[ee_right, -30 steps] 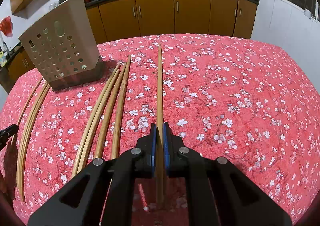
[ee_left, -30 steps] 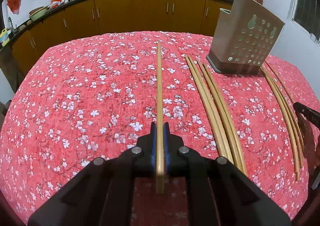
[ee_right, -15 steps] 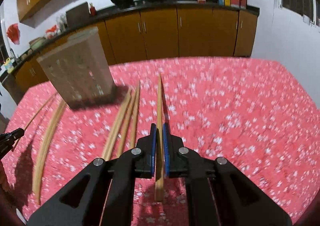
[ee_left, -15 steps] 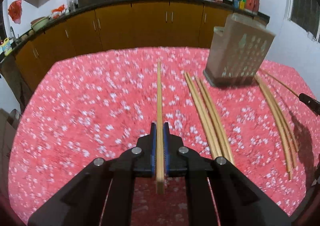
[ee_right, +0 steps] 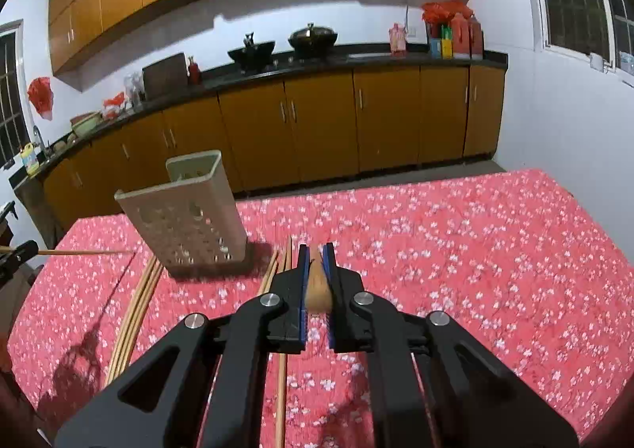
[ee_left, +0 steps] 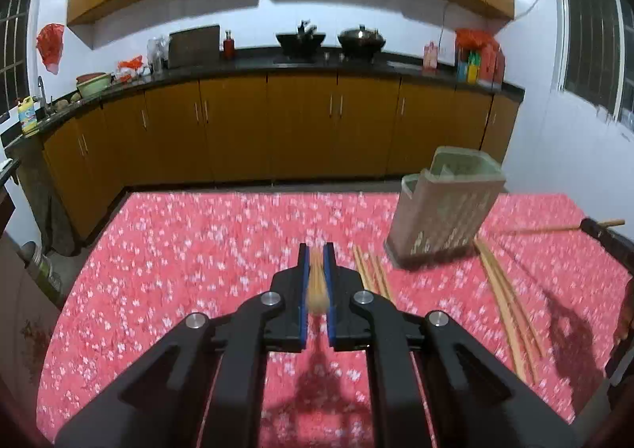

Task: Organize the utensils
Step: 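Lift the held chopsticks with both tools and carry them over the beige holder, then open both tools to drop the chopsticks into the beige holder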

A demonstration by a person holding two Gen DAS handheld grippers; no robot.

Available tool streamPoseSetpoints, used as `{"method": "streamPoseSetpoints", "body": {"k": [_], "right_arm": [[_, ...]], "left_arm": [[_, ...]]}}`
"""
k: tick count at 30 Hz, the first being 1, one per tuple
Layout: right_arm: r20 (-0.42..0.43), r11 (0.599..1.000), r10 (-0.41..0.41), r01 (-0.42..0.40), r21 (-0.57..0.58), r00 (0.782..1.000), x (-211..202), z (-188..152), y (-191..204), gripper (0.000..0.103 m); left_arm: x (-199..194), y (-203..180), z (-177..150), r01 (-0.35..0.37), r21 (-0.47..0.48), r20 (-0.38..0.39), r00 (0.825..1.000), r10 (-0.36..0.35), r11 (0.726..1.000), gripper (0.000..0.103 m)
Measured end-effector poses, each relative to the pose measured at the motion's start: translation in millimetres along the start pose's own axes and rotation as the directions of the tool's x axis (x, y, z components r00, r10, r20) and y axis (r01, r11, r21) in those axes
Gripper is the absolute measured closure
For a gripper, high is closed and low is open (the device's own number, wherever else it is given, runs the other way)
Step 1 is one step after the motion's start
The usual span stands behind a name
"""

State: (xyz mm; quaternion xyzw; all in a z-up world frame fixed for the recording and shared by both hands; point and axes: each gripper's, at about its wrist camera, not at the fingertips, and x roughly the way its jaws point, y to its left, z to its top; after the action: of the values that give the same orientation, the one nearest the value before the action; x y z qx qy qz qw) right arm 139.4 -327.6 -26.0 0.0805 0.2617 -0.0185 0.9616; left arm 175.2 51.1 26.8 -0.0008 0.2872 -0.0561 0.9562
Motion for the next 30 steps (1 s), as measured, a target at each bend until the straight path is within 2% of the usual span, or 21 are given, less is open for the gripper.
{"method": "streamPoseSetpoints", "body": {"k": [9,15,19,26,28,30], "right_arm": [[0.053,1.000,-0.007,0.008,-0.004,0.999,-4.3,15.8,5.1,0.096],[0.156,0.999,0.014,-0.022,0.047,0.988,-21.9,50.1,3.2,0.096],[0.276,0.991,0.079,-0.104,0.079,0.958,-45.5,85.0,10.1,0.096],[0.432,0.976,0.163,-0.210,0.063,0.887,-69.2,115.7,35.4,0.096],[0.443,0.975,0.178,-0.217,0.038,0.879,-65.0,117.5,46.2,0.096],[0.431,0.975,0.190,-0.220,0.020,0.882,-54.5,115.5,54.1,0.096]], "left_arm": [[-13.8,-0.1,27.4,-0.007,-0.021,0.087,0.996,0.009,1.000,0.095],[-30.6,1.1,56.8,-0.001,-0.026,0.167,0.986,0.005,1.000,0.095],[-51.6,-6.0,87.6,0.047,-0.046,0.255,0.966,-0.033,0.998,0.095],[-82.2,-31.9,126.5,0.128,-0.074,0.406,0.910,-0.087,0.989,0.095],[-84.5,-41.2,130.9,0.159,-0.079,0.430,0.896,-0.110,0.984,0.095],[-80.7,-51.2,131.2,0.182,-0.076,0.435,0.891,-0.131,0.980,0.095]]}}
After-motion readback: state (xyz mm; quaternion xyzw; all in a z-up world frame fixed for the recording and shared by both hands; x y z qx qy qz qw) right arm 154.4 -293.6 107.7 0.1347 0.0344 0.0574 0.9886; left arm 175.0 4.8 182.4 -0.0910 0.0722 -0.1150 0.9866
